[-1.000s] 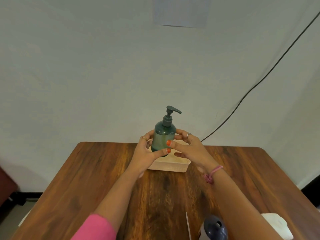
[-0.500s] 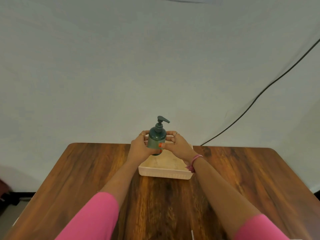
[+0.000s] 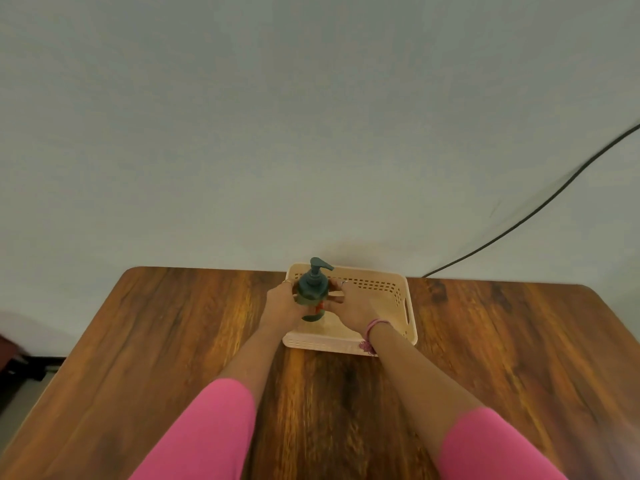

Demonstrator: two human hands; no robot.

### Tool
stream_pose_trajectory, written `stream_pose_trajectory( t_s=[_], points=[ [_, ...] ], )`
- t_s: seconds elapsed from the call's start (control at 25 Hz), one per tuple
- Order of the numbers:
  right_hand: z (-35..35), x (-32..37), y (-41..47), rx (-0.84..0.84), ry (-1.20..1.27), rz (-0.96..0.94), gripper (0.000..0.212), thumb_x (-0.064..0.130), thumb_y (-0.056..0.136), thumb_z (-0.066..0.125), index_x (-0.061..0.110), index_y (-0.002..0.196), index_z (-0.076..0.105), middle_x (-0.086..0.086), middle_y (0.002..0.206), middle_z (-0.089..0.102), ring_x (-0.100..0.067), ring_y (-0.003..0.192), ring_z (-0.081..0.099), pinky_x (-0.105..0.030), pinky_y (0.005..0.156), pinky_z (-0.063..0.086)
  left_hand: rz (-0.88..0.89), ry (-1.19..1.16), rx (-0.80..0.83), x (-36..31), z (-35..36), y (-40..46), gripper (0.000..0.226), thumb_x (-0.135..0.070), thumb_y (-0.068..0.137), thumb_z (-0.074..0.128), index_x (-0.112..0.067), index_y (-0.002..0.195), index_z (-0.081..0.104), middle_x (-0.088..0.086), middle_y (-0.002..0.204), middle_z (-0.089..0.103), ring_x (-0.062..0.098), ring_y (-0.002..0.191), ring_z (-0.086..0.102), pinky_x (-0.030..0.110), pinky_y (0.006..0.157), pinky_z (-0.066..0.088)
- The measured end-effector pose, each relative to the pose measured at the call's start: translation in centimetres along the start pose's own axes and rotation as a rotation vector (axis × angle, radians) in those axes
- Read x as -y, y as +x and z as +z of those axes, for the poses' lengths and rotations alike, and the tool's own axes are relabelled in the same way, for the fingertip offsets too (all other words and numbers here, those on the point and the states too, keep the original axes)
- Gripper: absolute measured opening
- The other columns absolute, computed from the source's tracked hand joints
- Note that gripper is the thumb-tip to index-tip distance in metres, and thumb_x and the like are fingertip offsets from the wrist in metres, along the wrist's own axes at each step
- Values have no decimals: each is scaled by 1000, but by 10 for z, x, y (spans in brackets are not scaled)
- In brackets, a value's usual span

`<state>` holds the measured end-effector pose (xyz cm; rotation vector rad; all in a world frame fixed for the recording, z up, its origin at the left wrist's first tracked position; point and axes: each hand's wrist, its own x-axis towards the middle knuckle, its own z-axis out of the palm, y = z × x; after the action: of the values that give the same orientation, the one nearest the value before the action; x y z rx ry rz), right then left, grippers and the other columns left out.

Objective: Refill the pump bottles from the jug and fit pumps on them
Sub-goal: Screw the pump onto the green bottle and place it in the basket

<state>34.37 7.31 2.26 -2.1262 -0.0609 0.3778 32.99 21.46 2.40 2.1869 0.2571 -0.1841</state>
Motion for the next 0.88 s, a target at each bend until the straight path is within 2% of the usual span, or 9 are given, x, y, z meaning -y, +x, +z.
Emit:
stream_pose_trajectory(
  t_s=[0.12, 0.36, 0.52, 0.6, 0.68, 0.76, 0.88],
  points=[
    [9, -11, 5, -12, 29, 10, 44, 1, 88, 61, 12, 130, 51, -8, 131, 56, -26, 119, 54, -37, 102, 42, -31, 91, 25, 7, 7, 8, 51, -34, 80, 75, -10, 121, 57, 5, 116, 66, 20, 107, 61, 26, 88, 47],
    [16, -22, 11, -45, -13, 7, 45, 3, 88, 61, 13, 131, 50, -8, 132, 56, -26, 120, 54, -37, 102, 44, -73, 150, 38, 11, 12, 15, 49, -34, 78, 76, -8, 116, 58, 5, 110, 66, 19, 99, 63, 22, 77, 47],
    [17, -19, 8, -37, -63, 15, 48, 2, 89, 60, 14, 134, 47, -7, 136, 53, -26, 122, 51, -37, 103, 43, -44, 275, 79, 5, 10, 13, 38, -37, 83, 70, -10, 109, 60, 2, 100, 66, 11, 82, 56, 20, 72, 43],
    [17, -14, 7, -25, -162, 34, 46, 5, 89, 60, 11, 132, 48, -9, 134, 54, -26, 120, 53, -36, 102, 43, -20, 320, 82, 1, 6, 8, 39, -39, 84, 68, -11, 110, 61, 2, 100, 67, 9, 79, 55, 17, 67, 41],
    [9, -5, 1, -37, -273, 55, 44, 11, 89, 62, 8, 130, 48, -11, 130, 56, -25, 115, 56, -34, 97, 44, 8, 303, 46, -4, -1, 0, 41, -34, 84, 70, -7, 113, 60, 7, 107, 67, 15, 90, 61, 21, 71, 47],
    [-4, 5, -10, -44, -306, 59, 47, 18, 89, 62, 8, 133, 47, -8, 131, 57, -24, 116, 55, -32, 97, 41, -9, 224, -2, -11, -12, -11, 51, -26, 80, 75, -2, 121, 55, 11, 117, 64, 21, 106, 62, 28, 84, 51],
    [-25, 20, -36, -93, -268, 26, 47, 20, 87, 66, 10, 130, 51, -4, 124, 61, -22, 114, 57, -30, 96, 41, -12, 98, -33, -22, -26, -36, 69, -19, 78, 78, -3, 136, 45, 10, 128, 60, 19, 111, 59, 23, 84, 45]
  ],
)
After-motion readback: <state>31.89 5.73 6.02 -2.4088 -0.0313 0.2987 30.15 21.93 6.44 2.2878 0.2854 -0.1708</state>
